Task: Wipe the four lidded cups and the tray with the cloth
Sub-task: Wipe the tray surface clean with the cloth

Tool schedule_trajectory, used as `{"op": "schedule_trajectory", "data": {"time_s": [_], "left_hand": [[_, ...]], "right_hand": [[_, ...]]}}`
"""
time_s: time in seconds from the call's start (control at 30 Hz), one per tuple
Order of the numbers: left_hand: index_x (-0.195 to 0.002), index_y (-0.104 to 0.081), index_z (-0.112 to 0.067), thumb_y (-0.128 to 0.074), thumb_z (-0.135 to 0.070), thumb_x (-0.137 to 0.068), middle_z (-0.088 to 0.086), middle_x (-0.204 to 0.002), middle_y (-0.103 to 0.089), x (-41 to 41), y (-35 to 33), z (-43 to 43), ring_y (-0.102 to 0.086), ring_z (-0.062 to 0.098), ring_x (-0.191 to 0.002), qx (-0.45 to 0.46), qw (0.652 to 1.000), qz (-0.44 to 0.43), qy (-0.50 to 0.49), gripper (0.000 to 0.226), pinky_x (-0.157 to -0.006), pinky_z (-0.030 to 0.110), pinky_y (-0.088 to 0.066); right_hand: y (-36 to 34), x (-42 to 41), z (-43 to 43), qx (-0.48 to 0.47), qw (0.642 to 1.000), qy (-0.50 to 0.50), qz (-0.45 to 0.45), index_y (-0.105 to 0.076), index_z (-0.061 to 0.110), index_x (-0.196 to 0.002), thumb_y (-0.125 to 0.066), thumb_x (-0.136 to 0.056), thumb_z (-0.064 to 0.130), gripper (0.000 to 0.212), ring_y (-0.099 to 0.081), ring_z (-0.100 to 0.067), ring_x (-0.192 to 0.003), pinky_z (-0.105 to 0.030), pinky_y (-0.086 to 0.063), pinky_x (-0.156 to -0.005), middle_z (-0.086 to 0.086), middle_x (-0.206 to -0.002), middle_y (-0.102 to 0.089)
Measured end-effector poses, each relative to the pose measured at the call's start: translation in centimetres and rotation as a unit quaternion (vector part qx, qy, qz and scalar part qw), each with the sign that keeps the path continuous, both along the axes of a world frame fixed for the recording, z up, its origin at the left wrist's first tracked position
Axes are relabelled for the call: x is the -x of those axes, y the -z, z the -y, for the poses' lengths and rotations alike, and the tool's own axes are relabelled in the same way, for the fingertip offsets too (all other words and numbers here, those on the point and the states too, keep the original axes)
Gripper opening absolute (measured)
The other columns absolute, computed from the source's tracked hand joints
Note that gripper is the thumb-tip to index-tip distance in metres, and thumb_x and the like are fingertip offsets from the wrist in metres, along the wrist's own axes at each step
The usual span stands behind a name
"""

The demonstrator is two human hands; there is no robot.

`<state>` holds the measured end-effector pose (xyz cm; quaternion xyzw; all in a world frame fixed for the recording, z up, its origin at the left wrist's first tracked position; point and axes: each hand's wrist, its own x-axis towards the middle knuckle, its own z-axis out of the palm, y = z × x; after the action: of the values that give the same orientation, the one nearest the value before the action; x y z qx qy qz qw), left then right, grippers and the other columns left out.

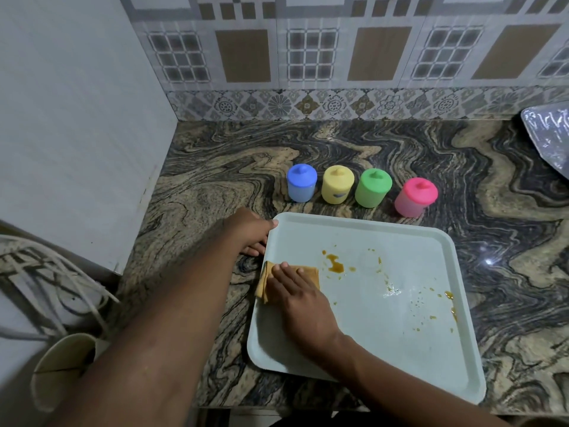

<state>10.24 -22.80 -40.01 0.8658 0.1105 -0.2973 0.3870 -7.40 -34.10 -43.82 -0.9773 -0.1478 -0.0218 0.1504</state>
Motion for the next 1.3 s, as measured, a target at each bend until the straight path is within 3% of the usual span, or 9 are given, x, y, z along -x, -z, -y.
{"op": "schedule_trajectory", "data": {"time_s": [0.27,0.4,0.53,0.6,0.67,0.8,0.97,1.17,1.3], "left_hand": [[-0.081,-0.063,-0.005,-0.061,-0.045,-0.092,0.015,-0.067,-0.074,0.4,0.7,0.7,-0.073,0.028,-0.056,-0.061,0.996,0.066,0.014,0.041,-0.074,0.041,-0.063],[-0.08,-0.056,-0.009,-0.059,-0.043,-0.094,0.015,-0.065,-0.072,1.0,1.0,0.8,-0.072,0.03,-0.054,-0.066,0.994,0.083,0.01,0.037,-0.074,0.04,-0.063],[-0.072,-0.05,-0.01,-0.061,-0.041,-0.095,0.012,-0.06,-0.065,1.9,1.4,0.8,-0.067,0.029,-0.048,-0.04,0.993,0.112,-0.019,0.04,-0.064,0.039,-0.063],[-0.064,-0.044,-0.013,-0.058,-0.047,-0.095,0.01,-0.058,-0.06,2.8,1.9,0.5,-0.066,0.03,-0.054,-0.066,0.985,0.162,-0.006,0.048,-0.059,0.033,-0.057],[-0.063,-0.038,-0.012,-0.05,-0.055,-0.094,0.007,-0.06,-0.053,4.0,3.0,0.2,-0.064,0.035,-0.065,-0.119,0.966,0.227,0.028,0.055,-0.06,0.036,-0.049],[-0.064,-0.036,-0.023,-0.042,-0.056,-0.091,0.009,-0.068,-0.059,6.0,5.2,0.4,-0.058,0.036,-0.067,-0.17,0.933,0.316,0.029,0.044,-0.058,0.037,-0.049],[-0.064,-0.043,-0.018,-0.051,-0.05,-0.092,0.003,-0.064,-0.054,6.3,4.8,0.8,-0.055,0.035,-0.066,-0.18,0.933,0.309,-0.019,0.043,-0.054,0.032,-0.039],[-0.07,-0.048,-0.018,-0.045,-0.054,-0.091,0.008,-0.071,-0.06,6.9,4.7,1.6,-0.058,0.037,-0.065,-0.228,0.915,0.33,-0.044,0.042,-0.055,0.032,-0.04],[-0.073,-0.05,-0.018,-0.043,-0.055,-0.091,0.009,-0.073,-0.061,7.2,4.4,1.9,-0.06,0.037,-0.067,-0.24,0.914,0.324,-0.047,0.042,-0.061,0.037,-0.05]], "right_hand": [[0.0,7.6,-0.2,-0.006,0.995,-0.082,-0.05,-0.068,0.021,-0.127,-0.046,-0.08,0.027,0.053,-0.055,-0.017,-0.131,-0.037,-0.049,-0.104,0.002,-0.137,-0.063],[-0.5,10.3,0.7,-0.038,0.99,-0.093,-0.096,-0.071,0.027,-0.122,-0.063,-0.072,0.031,0.051,-0.057,-0.012,-0.128,-0.032,-0.053,-0.098,0.007,-0.133,-0.065],[-4.5,9.3,2.7,-0.138,0.979,-0.008,-0.148,-0.069,0.032,-0.118,-0.038,-0.072,0.039,0.055,-0.06,-0.011,-0.119,-0.029,-0.052,-0.093,0.009,-0.127,-0.067],[-6.5,7.2,4.5,-0.197,0.967,0.057,-0.15,-0.066,0.03,-0.124,-0.037,-0.077,0.028,0.055,-0.061,-0.017,-0.118,-0.029,-0.047,-0.098,0.004,-0.128,-0.068],[-7.7,3.7,6.6,-0.226,0.963,0.123,-0.076,-0.07,0.025,-0.12,-0.038,-0.076,0.012,0.056,-0.065,-0.024,-0.111,-0.033,-0.05,-0.093,0.0,-0.12,-0.072],[-7.3,-4.9,9.9,-0.139,0.977,0.16,-0.025,-0.066,0.023,-0.123,-0.042,-0.077,0.006,0.055,-0.064,-0.035,-0.101,-0.036,-0.051,-0.074,-0.008,-0.113,-0.072],[-4.2,-8.9,9.7,0.033,0.995,0.078,-0.055,-0.059,0.018,-0.13,-0.051,-0.082,0.005,0.05,-0.056,-0.038,-0.114,-0.041,-0.051,-0.078,-0.012,-0.124,-0.063],[-0.7,-6.8,9.2,0.02,0.997,0.078,-0.018,-0.061,0.01,-0.128,-0.046,-0.087,0.0,0.045,-0.042,-0.03,-0.14,-0.041,-0.045,-0.104,-0.012,-0.145,-0.054],[-0.7,-4.6,8.8,0.008,0.997,0.079,-0.017,-0.061,0.011,-0.13,-0.051,-0.08,-0.002,0.053,-0.044,-0.028,-0.14,-0.04,-0.046,-0.104,-0.009,-0.145,-0.055]]}}
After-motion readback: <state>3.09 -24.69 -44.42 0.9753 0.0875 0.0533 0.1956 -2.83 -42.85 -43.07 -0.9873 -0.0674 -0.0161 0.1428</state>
